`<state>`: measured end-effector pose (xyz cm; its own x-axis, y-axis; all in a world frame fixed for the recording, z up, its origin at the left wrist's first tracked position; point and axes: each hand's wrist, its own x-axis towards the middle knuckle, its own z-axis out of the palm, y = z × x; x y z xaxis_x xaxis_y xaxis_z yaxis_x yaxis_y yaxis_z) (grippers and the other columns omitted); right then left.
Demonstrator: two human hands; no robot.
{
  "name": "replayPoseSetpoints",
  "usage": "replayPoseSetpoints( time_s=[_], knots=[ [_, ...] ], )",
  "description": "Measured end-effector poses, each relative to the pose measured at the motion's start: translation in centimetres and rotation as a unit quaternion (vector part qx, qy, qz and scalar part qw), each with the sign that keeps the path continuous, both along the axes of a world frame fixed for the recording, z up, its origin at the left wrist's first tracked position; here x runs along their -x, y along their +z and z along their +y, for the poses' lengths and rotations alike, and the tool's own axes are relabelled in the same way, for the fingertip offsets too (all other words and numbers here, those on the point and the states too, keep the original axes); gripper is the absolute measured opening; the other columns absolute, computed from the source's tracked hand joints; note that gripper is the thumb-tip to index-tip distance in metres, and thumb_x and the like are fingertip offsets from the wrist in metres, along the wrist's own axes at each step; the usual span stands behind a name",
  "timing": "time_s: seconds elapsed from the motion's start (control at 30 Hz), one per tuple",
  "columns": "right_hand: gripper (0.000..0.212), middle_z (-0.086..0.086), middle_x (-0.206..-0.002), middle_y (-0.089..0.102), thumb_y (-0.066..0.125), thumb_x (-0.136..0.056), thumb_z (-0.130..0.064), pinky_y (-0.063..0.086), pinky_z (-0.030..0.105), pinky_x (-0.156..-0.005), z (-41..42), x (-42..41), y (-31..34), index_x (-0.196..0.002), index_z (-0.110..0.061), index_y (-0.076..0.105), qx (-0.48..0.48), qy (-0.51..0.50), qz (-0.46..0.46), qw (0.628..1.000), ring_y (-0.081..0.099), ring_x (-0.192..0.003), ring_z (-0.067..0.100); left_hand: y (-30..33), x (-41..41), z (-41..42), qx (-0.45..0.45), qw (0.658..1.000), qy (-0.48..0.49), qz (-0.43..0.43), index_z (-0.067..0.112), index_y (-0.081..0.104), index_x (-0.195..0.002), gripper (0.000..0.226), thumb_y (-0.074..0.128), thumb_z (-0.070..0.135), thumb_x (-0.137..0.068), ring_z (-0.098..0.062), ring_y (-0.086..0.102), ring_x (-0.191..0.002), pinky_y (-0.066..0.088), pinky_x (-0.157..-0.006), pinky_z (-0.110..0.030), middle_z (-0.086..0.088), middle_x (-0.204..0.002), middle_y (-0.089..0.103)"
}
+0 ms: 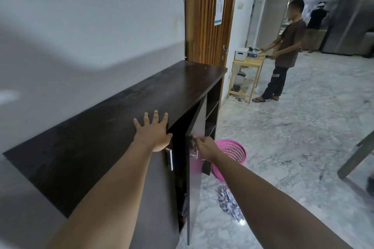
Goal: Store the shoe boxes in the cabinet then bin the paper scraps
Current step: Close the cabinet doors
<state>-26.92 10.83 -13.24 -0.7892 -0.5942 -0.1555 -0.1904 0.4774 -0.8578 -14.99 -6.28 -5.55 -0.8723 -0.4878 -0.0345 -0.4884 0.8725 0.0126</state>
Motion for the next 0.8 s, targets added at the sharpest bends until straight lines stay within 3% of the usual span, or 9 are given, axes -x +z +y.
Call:
replayPoseSetpoints(
  time_s=[0.07, 0.13, 0.17, 0.37, 0.47, 0.53, 0.7, 0.8],
  knots=[
    [0.049, 0.021, -0.089, 0.071, 0.039, -0.109, -0.04, 0.058, 0.038, -0.073, -1.2, -0.6, 0.3, -0.085, -0.009, 0.07, 0.001, -0.011, -0.006, 1.0, 0.067, -0.078, 0.031, 0.0, 0.0, 0.1, 0.002, 1.0, -0.001, 0.001, 0.03, -0.006, -0.16, 0.079, 0.036, 0.058, -0.099, -0.043, -0.008, -0.154, 0.0, -0.117, -0.072, -0.007, -0.17, -0.008],
    [0.047, 0.013, -0.079, 0.065, 0.04, -0.109, -0.038, 0.052, 0.025, -0.055, -2.7, -1.1, 0.4, -0.09, -0.005, 0.069, 0.003, -0.019, -0.031, 0.999, 0.063, -0.066, 0.022, 0.1, -0.1, 0.0, 0.003, 1.0, -0.004, 0.001, 0.029, -0.006, -0.16, 0.08, 0.036, 0.058, -0.099, -0.044, -0.008, -0.153, 0.0, -0.116, -0.073, -0.008, -0.169, -0.008],
    [0.048, 0.01, -0.076, 0.063, 0.041, -0.108, -0.038, 0.05, 0.025, -0.055, -3.5, -1.2, 0.4, -0.094, -0.002, 0.069, 0.002, -0.022, -0.035, 0.999, 0.061, -0.064, 0.022, 0.0, 0.0, 0.0, 0.002, 1.0, -0.004, 0.001, 0.029, -0.006, -0.16, 0.08, 0.036, 0.058, -0.099, -0.044, -0.008, -0.153, 0.0, -0.116, -0.073, -0.008, -0.169, -0.008],
    [0.049, 0.014, -0.094, 0.064, 0.038, -0.105, -0.044, 0.057, 0.052, -0.091, -7.3, -1.7, -0.2, -0.1, -0.006, 0.068, -0.034, -0.031, -0.039, 0.998, 0.068, -0.103, 0.043, 0.1, 0.0, 0.2, -0.002, 1.0, 0.004, 0.007, 0.03, -0.002, -0.16, 0.08, 0.038, 0.059, -0.098, -0.043, -0.007, -0.154, -0.001, -0.117, -0.072, -0.008, -0.17, -0.005],
    [0.05, 0.018, -0.102, 0.067, 0.038, -0.106, -0.04, 0.057, 0.052, -0.093, -6.6, -2.3, 1.2, -0.112, -0.001, 0.068, -0.037, -0.024, -0.046, 0.998, 0.067, -0.107, 0.043, 0.2, 0.0, 0.3, -0.009, 1.0, 0.003, 0.008, 0.031, -0.003, -0.16, 0.079, 0.038, 0.058, -0.098, -0.042, -0.008, -0.154, -0.001, -0.118, -0.071, -0.007, -0.17, -0.006],
    [0.046, 0.025, -0.118, 0.067, 0.038, -0.108, -0.034, 0.055, 0.052, -0.096, -5.5, -2.3, 1.8, -0.124, 0.001, 0.063, -0.06, 0.01, -0.033, 0.998, 0.064, -0.111, 0.043, 0.3, 0.0, 0.3, -0.013, 1.0, 0.003, 0.01, 0.032, -0.004, -0.16, 0.08, 0.039, 0.059, -0.098, -0.041, -0.008, -0.154, -0.001, -0.118, -0.071, -0.005, -0.17, -0.007],
    [0.067, 0.019, -0.159, 0.04, 0.042, -0.105, -0.05, 0.036, 0.04, -0.115, -1.5, -1.1, 0.8, -0.158, -0.011, 0.033, -0.076, 0.044, 0.003, 0.996, 0.041, -0.144, 0.038, 1.3, 1.1, 0.5, -0.063, 0.996, 0.063, -0.014, 0.037, -0.004, -0.159, 0.094, 0.047, 0.072, -0.088, -0.038, -0.01, -0.155, -0.001, -0.117, -0.072, 0.0, -0.17, -0.009],
    [0.068, 0.017, -0.158, 0.043, 0.049, -0.103, -0.048, 0.036, 0.043, -0.118, 1.7, 1.4, -0.2, -0.157, -0.01, 0.035, -0.082, 0.029, 0.007, 0.996, 0.043, -0.144, 0.037, 2.7, 3.7, 2.5, -0.079, 0.987, 0.135, -0.029, 0.028, 0.01, -0.16, 0.107, 0.047, 0.085, -0.078, -0.045, 0.001, -0.153, 0.001, -0.114, -0.076, -0.009, -0.17, 0.003]
  ],
)
